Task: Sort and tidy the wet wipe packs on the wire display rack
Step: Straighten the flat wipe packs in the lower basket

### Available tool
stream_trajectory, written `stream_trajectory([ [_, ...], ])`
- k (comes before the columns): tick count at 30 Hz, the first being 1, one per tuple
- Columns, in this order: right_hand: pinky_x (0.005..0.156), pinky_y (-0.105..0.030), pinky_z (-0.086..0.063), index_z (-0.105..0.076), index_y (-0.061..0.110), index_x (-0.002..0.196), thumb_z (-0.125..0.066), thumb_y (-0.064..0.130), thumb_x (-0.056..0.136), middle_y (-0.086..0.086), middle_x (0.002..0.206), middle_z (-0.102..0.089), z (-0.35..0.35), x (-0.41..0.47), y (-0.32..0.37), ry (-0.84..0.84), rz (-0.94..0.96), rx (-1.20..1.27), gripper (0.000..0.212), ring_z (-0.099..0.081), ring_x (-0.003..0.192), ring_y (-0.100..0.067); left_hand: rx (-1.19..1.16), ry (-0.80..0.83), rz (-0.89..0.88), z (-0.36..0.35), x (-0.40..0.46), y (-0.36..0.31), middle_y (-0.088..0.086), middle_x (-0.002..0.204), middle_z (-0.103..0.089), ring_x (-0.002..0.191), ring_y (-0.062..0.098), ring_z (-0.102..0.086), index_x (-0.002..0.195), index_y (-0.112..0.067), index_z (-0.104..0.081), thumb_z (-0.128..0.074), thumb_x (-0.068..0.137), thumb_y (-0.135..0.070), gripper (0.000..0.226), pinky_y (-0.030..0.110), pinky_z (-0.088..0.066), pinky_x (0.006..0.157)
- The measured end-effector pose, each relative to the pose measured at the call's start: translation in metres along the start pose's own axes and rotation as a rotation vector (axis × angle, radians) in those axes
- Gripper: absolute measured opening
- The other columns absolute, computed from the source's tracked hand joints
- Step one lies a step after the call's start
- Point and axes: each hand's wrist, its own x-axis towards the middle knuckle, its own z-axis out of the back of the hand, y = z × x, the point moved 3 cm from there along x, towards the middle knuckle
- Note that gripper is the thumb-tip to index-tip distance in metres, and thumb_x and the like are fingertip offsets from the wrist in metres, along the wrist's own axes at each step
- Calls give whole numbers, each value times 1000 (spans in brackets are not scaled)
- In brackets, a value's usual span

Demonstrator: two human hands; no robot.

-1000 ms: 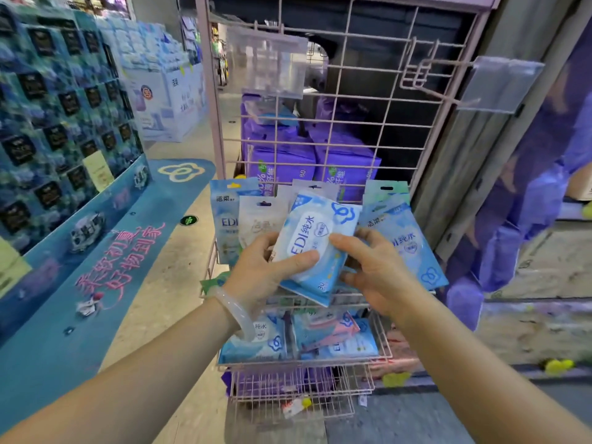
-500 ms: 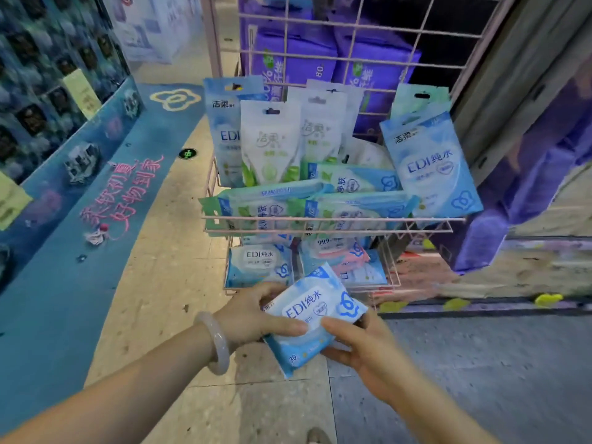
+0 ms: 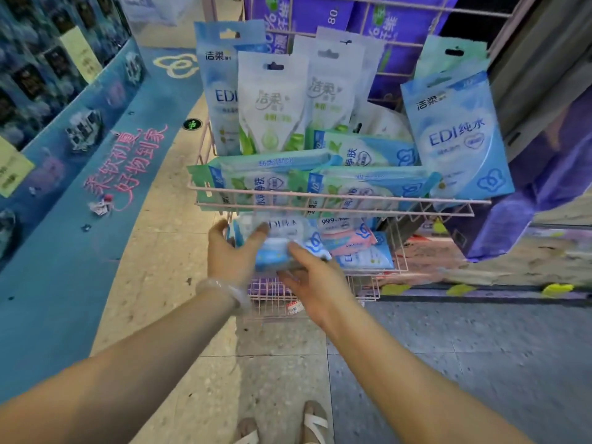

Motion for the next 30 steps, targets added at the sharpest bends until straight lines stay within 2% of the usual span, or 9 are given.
stream_trajectory([
  [3,75,-31,-52,-53,11,108,-64,8,82,-6,80,-62,-15,13,2,-22,-73,-55,29,-60,74,-18,238,109,-59,-4,32,-2,-3,98,-62,83,17,-62,113,-17,-42,-74,74,-19,51,21,-51,67],
  [7,92,-36,-45,-41,9,122,-61,10,85,-5,88,-58,3,10,1,16,-132,-175,42,-56,105,-26,535,163,-2,-5,45,27,8,120,-60,101,22,-60,131,-19,-38,-74,73,-13,69,27,-46,82],
  [13,73,-28,-53,-49,4,122,-63,11,83,-14,106,-59,49,10,37,-84,2,-469,42,-62,95,-26,712,65,14,0,42,27,18,141,-37,127,33,-41,144,-20,-22,-75,70,-27,91,38,-36,107],
  [16,72,-28,-53,-52,4,117,-62,11,84,-6,93,-59,68,11,46,-116,44,-559,35,-60,89,-23,819,-29,-237,-4,14,7,21,145,-30,136,33,-25,142,-7,-26,-73,72,-27,86,36,-25,110],
  [18,75,-29,-53,-55,2,114,-62,12,84,-1,89,-61,72,8,47,-108,115,-661,33,-60,84,-19,789,39,-364,-14,-10,0,20,143,-32,134,32,-25,135,-5,-34,-70,75,-24,73,37,-25,108],
  [21,86,-30,-47,-57,2,111,-64,13,82,2,94,-61,71,12,63,-212,406,-911,32,-57,89,-15,713,197,-380,-33,-38,0,13,138,-34,129,28,-31,129,-10,-40,-65,79,-19,57,35,-31,103],
  [23,88,-23,-40,-53,1,115,-68,13,78,-9,111,-57,71,21,81,-321,550,-1010,42,-53,102,-20,680,216,-333,-41,-44,2,11,133,-38,124,27,-37,126,-12,-42,-64,80,-19,52,35,-36,98],
  [26,102,-34,-40,-39,3,131,-72,29,74,-16,133,-48,79,38,95,-376,413,-981,70,-49,120,-31,676,220,-259,-48,-46,7,10,129,-44,120,28,-42,125,-12,-43,-62,81,-21,49,36,-39,94],
  [30,81,-25,-39,-43,6,128,-64,36,81,-11,121,-55,85,47,90,-313,256,-1023,60,-55,110,-27,715,218,-184,-45,-46,19,10,131,-43,121,28,-44,124,-11,-45,-63,82,-23,47,33,-39,95],
])
